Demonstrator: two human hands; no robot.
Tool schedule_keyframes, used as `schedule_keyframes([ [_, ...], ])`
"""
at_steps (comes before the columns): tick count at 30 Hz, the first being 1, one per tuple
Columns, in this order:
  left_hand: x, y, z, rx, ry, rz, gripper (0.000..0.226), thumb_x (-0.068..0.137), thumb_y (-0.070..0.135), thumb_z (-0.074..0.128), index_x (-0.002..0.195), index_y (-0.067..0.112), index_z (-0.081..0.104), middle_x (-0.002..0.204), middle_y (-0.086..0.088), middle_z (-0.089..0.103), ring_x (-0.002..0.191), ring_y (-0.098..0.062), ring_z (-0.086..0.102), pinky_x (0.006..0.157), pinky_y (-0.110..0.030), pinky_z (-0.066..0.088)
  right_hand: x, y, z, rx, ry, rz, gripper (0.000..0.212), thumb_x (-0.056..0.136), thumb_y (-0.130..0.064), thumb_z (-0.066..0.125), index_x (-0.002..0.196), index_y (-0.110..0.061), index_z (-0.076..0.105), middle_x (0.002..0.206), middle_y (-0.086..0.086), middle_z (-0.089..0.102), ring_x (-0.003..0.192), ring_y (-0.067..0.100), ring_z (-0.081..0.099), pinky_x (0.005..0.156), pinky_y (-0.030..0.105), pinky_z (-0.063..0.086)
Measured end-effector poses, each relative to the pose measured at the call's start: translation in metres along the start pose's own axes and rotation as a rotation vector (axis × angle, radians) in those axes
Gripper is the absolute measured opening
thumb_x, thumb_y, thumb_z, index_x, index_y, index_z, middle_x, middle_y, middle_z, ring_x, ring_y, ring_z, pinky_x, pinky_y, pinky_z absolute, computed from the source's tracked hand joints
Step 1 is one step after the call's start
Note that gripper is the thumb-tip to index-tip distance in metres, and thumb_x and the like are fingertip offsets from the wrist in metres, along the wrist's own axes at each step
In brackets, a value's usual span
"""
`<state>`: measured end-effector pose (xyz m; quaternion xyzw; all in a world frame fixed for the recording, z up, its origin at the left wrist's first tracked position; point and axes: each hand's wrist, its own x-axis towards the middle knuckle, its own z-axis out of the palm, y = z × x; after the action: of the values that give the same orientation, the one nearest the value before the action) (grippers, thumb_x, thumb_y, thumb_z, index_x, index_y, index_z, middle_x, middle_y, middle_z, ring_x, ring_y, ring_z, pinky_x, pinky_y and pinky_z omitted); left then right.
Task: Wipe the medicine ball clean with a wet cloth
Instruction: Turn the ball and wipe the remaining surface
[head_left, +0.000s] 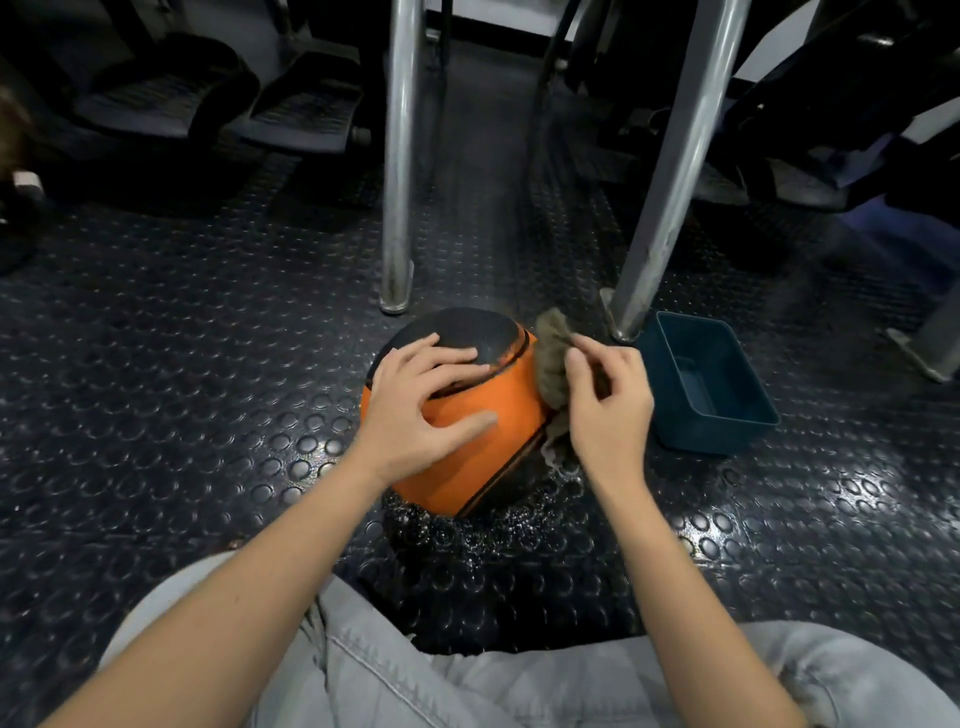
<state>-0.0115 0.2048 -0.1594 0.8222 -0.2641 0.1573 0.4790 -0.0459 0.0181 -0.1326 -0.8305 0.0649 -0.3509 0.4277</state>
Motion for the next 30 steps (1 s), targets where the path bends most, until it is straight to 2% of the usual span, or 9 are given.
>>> schedule_keyframes([
  [3,-0.003,0.012,0.007,-0.124,0.258,-0.058,0.019,0.085,0.036,0.061,0.102,0.030,0.065,0.097,0.020,0.061,0.098,0.005,0.053,0.092,-0.027,0.044,-0.021,0.000,0.004,-0.039,-0.121,-0.191,0.025,0.088,-0.026,0.057,0.102,-0.011,0.071,0.091,-0.003,0.054,0.087,0.017,0.053,0.083,0.021,0.041],
  [6,0.005,0.015,-0.005,-0.251,0.437,-0.298,0.017,0.092,0.026,0.057,0.105,0.037,0.060,0.094,0.015,0.053,0.090,0.005,0.052,0.088,-0.026,0.044,-0.031,0.014,-0.010,0.030,-0.120,-0.145,0.021,0.082,-0.028,0.058,0.092,-0.016,0.073,0.085,-0.008,0.056,0.083,0.019,0.056,0.078,0.024,0.043],
  [8,0.011,0.013,-0.007,-0.202,0.356,-0.439,0.016,0.089,0.046,0.051,0.104,0.048,0.056,0.105,0.015,0.050,0.107,-0.004,0.048,0.102,-0.037,0.037,-0.032,0.015,-0.019,0.070,-0.146,-0.147,0.018,0.078,-0.024,0.060,0.085,-0.014,0.073,0.082,-0.007,0.059,0.079,0.019,0.058,0.074,0.029,0.046],
  [12,0.000,0.012,0.009,0.050,0.051,-0.451,0.060,0.073,0.071,0.040,0.125,0.043,0.052,0.132,0.012,0.043,0.126,-0.014,0.035,0.110,-0.044,0.025,-0.025,0.014,-0.023,0.087,-0.212,-0.226,0.012,0.075,-0.015,0.064,0.080,-0.008,0.072,0.081,-0.005,0.061,0.077,0.014,0.059,0.074,0.024,0.046],
  [18,-0.004,-0.001,-0.005,-0.008,0.068,-0.480,0.062,0.072,0.070,0.041,0.125,0.040,0.051,0.120,0.017,0.039,0.120,-0.013,0.035,0.105,-0.037,0.028,0.004,0.037,-0.021,-0.114,-0.047,0.371,0.016,0.084,-0.011,0.062,0.096,-0.013,0.073,0.096,0.002,0.068,0.096,0.014,0.062,0.089,0.025,0.045],
  [21,-0.004,-0.001,-0.009,-0.105,0.067,-0.479,0.048,0.078,0.057,0.050,0.122,0.039,0.050,0.120,0.016,0.038,0.120,-0.011,0.030,0.100,-0.029,0.023,0.018,-0.004,-0.019,0.037,0.030,0.078,0.017,0.085,-0.010,0.064,0.100,-0.014,0.072,0.094,0.003,0.064,0.085,0.001,0.055,0.081,0.009,0.040],
  [24,-0.002,-0.007,-0.014,-0.107,-0.053,-0.424,0.041,0.084,0.056,0.048,0.123,0.043,0.043,0.124,0.017,0.036,0.124,-0.010,0.028,0.104,-0.028,0.020,0.004,-0.016,-0.003,-0.030,-0.222,-0.111,0.022,0.088,-0.020,0.063,0.109,-0.017,0.068,0.096,0.000,0.053,0.092,0.012,0.050,0.080,0.006,0.034],
  [27,-0.002,-0.009,-0.018,-0.059,-0.182,-0.326,0.051,0.075,0.070,0.030,0.122,0.051,0.036,0.131,0.022,0.034,0.124,-0.002,0.028,0.113,-0.037,0.018,-0.003,0.027,-0.009,-0.166,-0.271,0.230,0.024,0.093,-0.019,0.055,0.112,-0.009,0.067,0.107,0.005,0.058,0.096,0.019,0.054,0.069,0.002,0.033],
  [30,0.001,-0.011,-0.020,-0.003,-0.232,-0.316,0.055,0.073,0.070,0.026,0.124,0.051,0.036,0.138,0.019,0.034,0.134,-0.009,0.026,0.116,-0.041,0.012,0.008,0.046,-0.032,-0.256,-0.151,0.424,0.024,0.092,-0.019,0.055,0.109,-0.010,0.070,0.114,0.007,0.064,0.102,0.017,0.058,0.080,0.017,0.037],
])
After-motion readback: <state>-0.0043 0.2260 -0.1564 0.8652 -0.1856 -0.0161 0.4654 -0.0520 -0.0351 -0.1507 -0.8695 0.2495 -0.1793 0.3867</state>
